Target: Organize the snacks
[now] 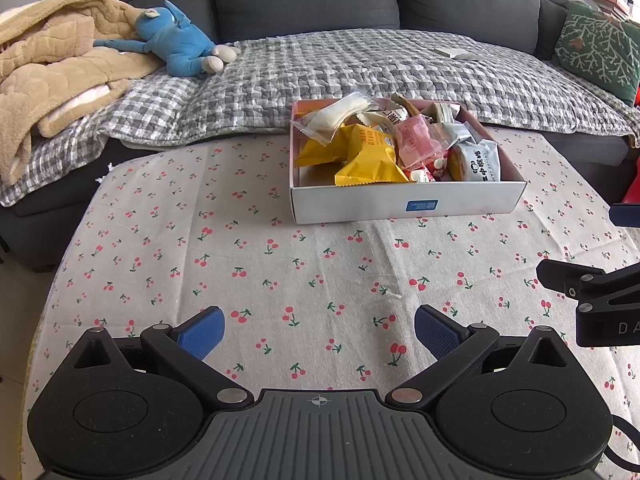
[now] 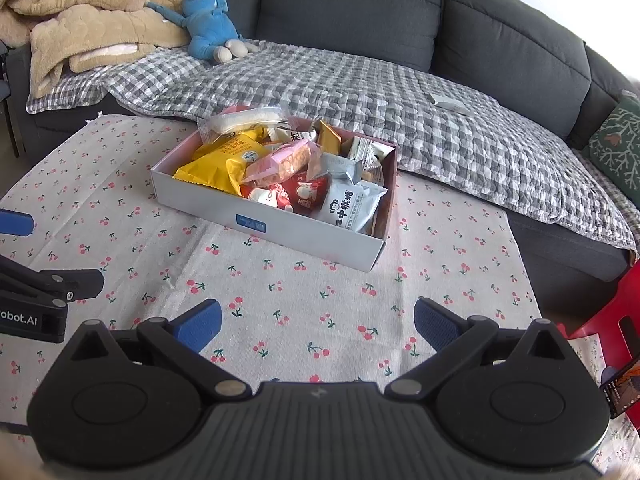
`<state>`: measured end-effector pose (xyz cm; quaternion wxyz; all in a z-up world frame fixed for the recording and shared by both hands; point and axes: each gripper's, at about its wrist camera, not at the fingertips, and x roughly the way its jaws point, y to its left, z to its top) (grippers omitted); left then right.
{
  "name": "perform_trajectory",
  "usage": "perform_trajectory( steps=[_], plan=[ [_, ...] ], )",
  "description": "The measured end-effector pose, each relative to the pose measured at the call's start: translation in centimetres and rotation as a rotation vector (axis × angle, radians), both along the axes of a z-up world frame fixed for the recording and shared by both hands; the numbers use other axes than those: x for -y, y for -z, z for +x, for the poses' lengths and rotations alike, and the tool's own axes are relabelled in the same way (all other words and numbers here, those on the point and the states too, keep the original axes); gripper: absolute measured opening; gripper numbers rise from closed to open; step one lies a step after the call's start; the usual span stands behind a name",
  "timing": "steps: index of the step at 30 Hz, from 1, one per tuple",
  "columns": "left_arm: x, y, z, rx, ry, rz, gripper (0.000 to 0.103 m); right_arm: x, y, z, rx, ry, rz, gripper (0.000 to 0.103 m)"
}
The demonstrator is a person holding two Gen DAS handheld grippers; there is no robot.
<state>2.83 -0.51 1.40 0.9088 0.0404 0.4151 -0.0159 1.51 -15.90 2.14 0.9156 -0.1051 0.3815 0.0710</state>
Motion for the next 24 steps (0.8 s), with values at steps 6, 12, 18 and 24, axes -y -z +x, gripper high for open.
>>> perform_trajectory(
  steps=[6, 12, 18, 24],
  plan=[
    [-0.02, 0.11, 0.06, -0.012, -0.005, -0.009, 0.102, -0.02, -0.03, 0.04, -0.001, 0.0, 0.0, 0.103],
    [-0.06, 0.13, 0.08, -0.01, -0.011, -0.001, 0.102, 0.03, 0.02, 0.03, -0.001, 0.0, -0.001, 0.103],
    [-0.07, 0.2, 0.13, -0.014, -0.015, 0.001, 0.102, 0.14, 0.2, 0.01, -0.006, 0.003, -0.004, 0.103],
    [-0.05, 0.49, 0.13, -0.021, -0.002, -0.012, 0.102, 0.23, 0.42, 0.16, -0.016, 0.014, 0.005, 0.103]
  ],
)
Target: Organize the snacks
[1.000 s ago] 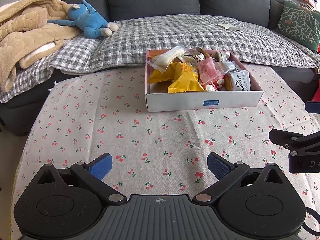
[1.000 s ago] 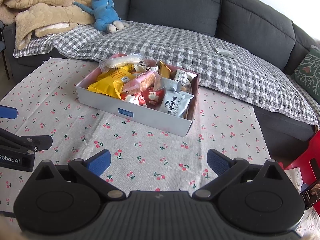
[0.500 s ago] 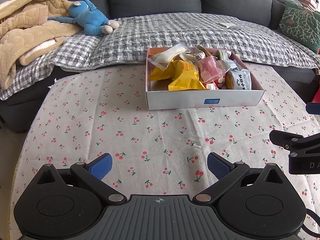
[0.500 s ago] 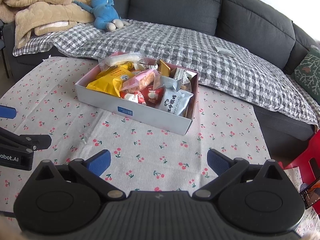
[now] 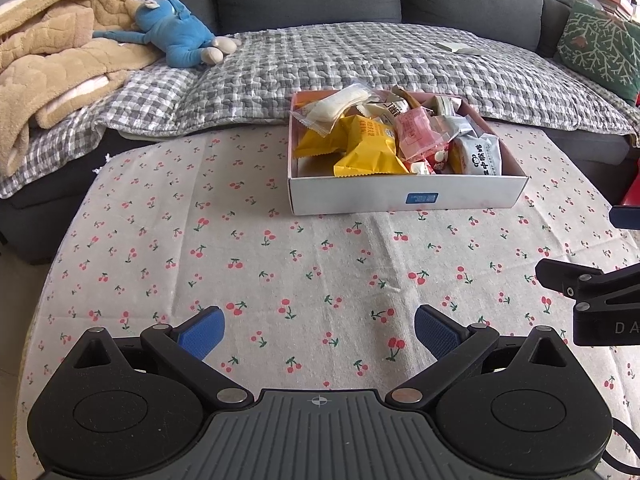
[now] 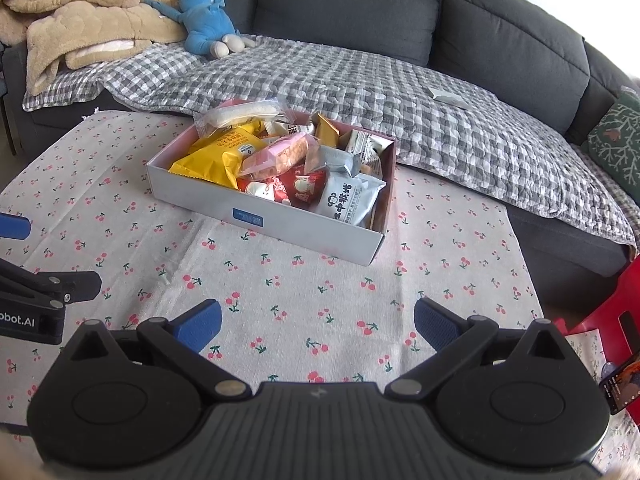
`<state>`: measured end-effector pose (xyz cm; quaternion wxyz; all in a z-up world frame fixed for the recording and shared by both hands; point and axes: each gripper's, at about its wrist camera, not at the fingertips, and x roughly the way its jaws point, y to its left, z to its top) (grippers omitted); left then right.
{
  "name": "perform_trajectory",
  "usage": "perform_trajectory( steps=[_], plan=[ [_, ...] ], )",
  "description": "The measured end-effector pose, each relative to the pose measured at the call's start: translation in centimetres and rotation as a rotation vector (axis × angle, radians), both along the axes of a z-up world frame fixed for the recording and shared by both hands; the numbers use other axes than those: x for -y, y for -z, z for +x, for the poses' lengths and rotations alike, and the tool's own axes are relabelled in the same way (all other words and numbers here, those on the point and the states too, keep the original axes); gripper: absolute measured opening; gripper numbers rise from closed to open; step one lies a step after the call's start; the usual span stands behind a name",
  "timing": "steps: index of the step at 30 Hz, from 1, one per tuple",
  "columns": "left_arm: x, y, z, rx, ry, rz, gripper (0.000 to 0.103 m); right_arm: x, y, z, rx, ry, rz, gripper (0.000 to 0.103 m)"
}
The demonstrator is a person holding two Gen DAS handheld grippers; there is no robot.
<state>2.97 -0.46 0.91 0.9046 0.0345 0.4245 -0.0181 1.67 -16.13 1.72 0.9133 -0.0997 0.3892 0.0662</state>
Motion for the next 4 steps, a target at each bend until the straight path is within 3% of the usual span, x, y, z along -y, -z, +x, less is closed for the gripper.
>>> perform_trajectory(
  steps=[4],
  plan=[
    [0.12, 0.32, -0.17, 0.025, 0.007, 0.001, 0.102, 0.08, 0.94, 0.25, -0.009, 0.037, 0.034, 0.103]
  ],
)
